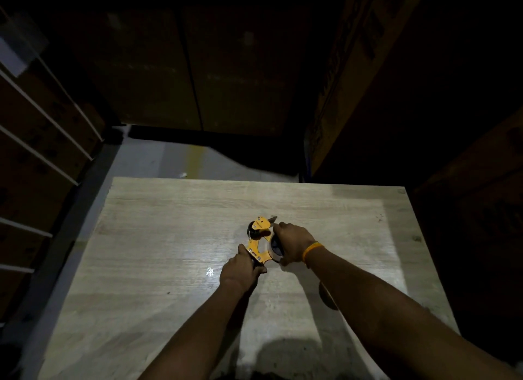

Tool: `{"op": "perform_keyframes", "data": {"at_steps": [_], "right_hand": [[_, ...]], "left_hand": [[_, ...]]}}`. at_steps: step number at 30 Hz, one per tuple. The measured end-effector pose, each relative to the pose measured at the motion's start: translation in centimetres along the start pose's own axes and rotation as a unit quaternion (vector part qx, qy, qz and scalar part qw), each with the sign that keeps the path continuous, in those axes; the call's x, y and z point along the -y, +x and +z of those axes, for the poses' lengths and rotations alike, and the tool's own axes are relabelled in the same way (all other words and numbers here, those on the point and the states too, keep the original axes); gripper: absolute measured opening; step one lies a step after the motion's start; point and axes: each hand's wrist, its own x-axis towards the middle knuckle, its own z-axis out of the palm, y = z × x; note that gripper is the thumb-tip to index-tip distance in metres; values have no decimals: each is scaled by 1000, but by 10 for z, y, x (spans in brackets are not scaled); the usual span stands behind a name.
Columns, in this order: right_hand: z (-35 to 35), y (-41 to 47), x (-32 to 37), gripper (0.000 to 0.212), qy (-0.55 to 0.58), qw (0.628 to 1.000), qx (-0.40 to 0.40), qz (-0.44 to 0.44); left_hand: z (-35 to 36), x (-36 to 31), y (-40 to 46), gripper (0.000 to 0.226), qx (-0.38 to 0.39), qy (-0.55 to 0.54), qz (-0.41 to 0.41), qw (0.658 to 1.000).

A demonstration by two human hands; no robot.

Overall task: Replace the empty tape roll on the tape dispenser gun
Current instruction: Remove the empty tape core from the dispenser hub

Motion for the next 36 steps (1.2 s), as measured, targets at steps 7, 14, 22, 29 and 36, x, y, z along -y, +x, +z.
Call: {"op": "perform_keyframes", "data": {"at_steps": [7,14,22,29,36], "right_hand": [[9,8,18,123,-99,994,39,-21],[-8,9,18,102,-45,998,43,10],[-23,9,15,83,10,998,34,45],[-1,34,11,79,6,998,45,49],[-13,13,29,53,27,998,22,49]], "left_hand": [[-4,16,7,65,-4,33,46,998],[-4,-6,10,56,21,58,-46,997],[-8,-33,33,37,5,104,-124,987],[-9,-26,33,24,-30,141,-107,984],[-4,-11,29,26,-18,143,-117,983]]}}
